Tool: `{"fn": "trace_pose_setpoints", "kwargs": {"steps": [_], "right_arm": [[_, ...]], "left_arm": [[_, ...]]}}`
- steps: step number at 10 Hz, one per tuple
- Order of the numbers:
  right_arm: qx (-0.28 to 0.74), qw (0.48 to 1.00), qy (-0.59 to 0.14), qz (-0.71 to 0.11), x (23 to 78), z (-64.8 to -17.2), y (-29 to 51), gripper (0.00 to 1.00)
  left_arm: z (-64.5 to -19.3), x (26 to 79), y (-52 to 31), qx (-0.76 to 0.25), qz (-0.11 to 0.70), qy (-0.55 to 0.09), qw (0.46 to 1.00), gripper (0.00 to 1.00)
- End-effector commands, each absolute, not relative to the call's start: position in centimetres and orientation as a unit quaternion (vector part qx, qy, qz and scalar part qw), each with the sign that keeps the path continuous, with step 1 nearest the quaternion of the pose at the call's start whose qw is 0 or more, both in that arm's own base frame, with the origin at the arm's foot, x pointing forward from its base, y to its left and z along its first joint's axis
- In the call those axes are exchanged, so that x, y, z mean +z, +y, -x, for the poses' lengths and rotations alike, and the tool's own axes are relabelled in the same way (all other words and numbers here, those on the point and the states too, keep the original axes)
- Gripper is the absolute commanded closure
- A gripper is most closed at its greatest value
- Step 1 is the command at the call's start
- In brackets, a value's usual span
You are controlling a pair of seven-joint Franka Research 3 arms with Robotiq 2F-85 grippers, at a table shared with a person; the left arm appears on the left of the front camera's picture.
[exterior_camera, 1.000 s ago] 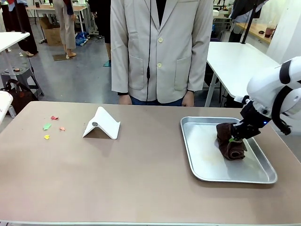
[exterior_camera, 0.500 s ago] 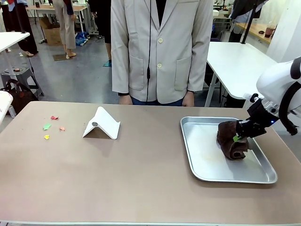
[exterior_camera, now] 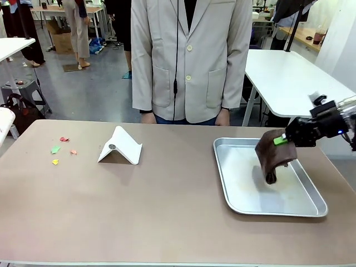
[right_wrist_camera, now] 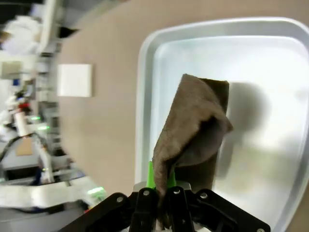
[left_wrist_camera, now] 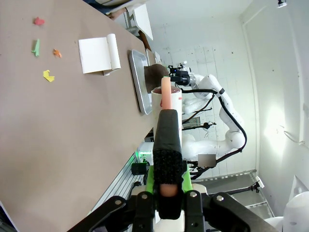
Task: Clean the surface of the table.
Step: If a person points to the right, clean the right side of the table with your right hand, and if they point to the left, clean the left side with your left hand.
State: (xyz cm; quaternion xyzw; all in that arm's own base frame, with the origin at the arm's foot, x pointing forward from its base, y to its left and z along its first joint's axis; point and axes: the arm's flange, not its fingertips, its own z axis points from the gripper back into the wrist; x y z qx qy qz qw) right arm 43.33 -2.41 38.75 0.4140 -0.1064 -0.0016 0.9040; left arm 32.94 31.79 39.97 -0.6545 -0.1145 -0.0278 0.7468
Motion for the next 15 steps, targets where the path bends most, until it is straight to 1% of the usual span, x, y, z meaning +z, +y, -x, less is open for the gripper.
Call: {"fn": "trace_pose_setpoints", "kwargs": {"steps": [1,3,4,7,8,10,11,14,15], "right_arm": [[-0.008,0.846,-0.101,-0.524,38.8,-43.0,-4.2,0.93],[-0.003,0.789,-0.103,-0.606,39.9,-42.0,-5.5,0.93],[0.0,0.771,-0.115,-0.627,40.6,-41.2,-6.4,0.93],[0.034,0.74,-0.147,-0.655,42.9,-37.9,-11.0,0.93],[0.032,0.722,-0.145,-0.675,42.8,-36.9,-12.9,0.93],[0.016,0.695,-0.171,-0.698,41.9,-35.3,-15.7,0.93],[-0.003,0.694,-0.187,-0.695,41.4,-34.8,-16.6,0.93],[-0.016,0.709,-0.195,-0.678,40.5,-34.4,-17.1,0.93],[-0.029,0.726,-0.195,-0.659,40.5,-34.6,-16.8,0.93]], "left_arm": [[-32.7,40.4,31.7,-0.031,0.656,-0.115,0.745,1.0],[-32.7,40.4,31.7,-0.031,0.656,-0.115,0.745,1.0],[-32.7,40.4,31.7,-0.031,0.656,-0.115,0.745,1.0],[-32.7,40.4,31.7,-0.031,0.656,-0.115,0.745,1.0],[-32.7,40.4,31.7,-0.031,0.656,-0.115,0.745,1.0],[-32.7,40.4,31.7,-0.031,0.656,-0.115,0.745,1.0],[-32.7,40.4,31.7,-0.031,0.656,-0.115,0.745,1.0],[-32.7,40.4,31.7,-0.031,0.656,-0.115,0.745,1.0],[-32.7,40.4,31.7,-0.031,0.656,-0.115,0.745,1.0]]}}
